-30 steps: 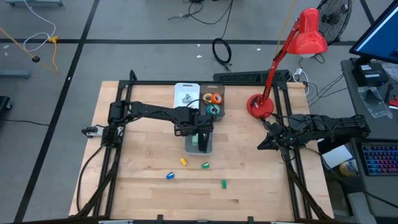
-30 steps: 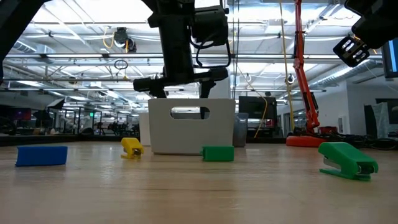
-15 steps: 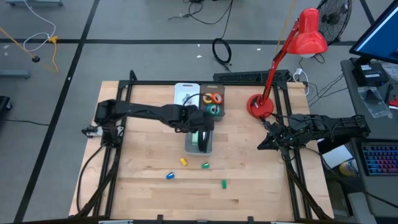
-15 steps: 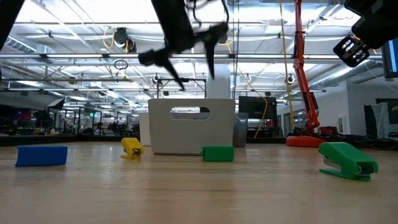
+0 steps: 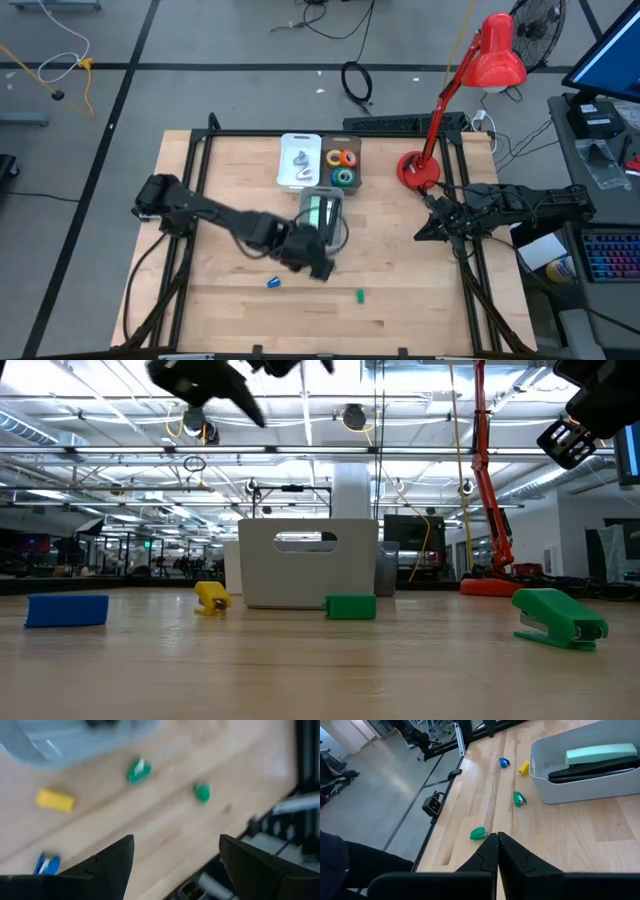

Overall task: Pick and place Stapler, Stapler remover, tape
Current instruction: Put the blue stapler into the gray bin

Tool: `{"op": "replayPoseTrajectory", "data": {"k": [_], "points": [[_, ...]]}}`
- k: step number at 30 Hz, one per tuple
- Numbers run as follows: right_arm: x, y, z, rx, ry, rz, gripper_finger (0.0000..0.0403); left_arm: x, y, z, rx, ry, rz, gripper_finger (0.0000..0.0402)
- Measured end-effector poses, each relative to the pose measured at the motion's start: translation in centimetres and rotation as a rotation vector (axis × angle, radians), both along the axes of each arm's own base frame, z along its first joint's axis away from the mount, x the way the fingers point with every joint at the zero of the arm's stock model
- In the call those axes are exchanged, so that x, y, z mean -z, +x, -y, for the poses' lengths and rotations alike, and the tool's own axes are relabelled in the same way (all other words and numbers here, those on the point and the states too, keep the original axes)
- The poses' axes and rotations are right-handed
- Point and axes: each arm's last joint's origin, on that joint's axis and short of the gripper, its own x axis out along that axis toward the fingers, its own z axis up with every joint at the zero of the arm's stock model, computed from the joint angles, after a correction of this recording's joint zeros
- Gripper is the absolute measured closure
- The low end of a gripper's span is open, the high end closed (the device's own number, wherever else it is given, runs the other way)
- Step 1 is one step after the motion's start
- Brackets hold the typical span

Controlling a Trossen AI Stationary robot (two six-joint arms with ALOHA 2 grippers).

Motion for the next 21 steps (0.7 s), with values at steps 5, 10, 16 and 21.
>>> {"op": "replayPoseTrajectory", "data": {"k": [5,10,16,21], "points": [[0.0,0.0,0.0,0.001,0.001,-0.004,0.0403,0.5,-1.8,3.0,0.097,0.044,-0.072,0.0112],[0.0,0.0,0.0,0.000,-0.001,-0.004,0.0403,1.0,-3.8,4.4,0.156,0.120,-0.197,0.0112],[0.0,0.0,0.0,-0.001,-0.003,-0.003,0.0403,2.3,-4.8,4.6,0.256,0.303,-0.302,0.0112],[0.0,0.0,0.0,-0.001,-0.003,-0.003,0.0403,4.5,-3.8,5.1,0.378,0.351,-0.341,0.0112]]}}
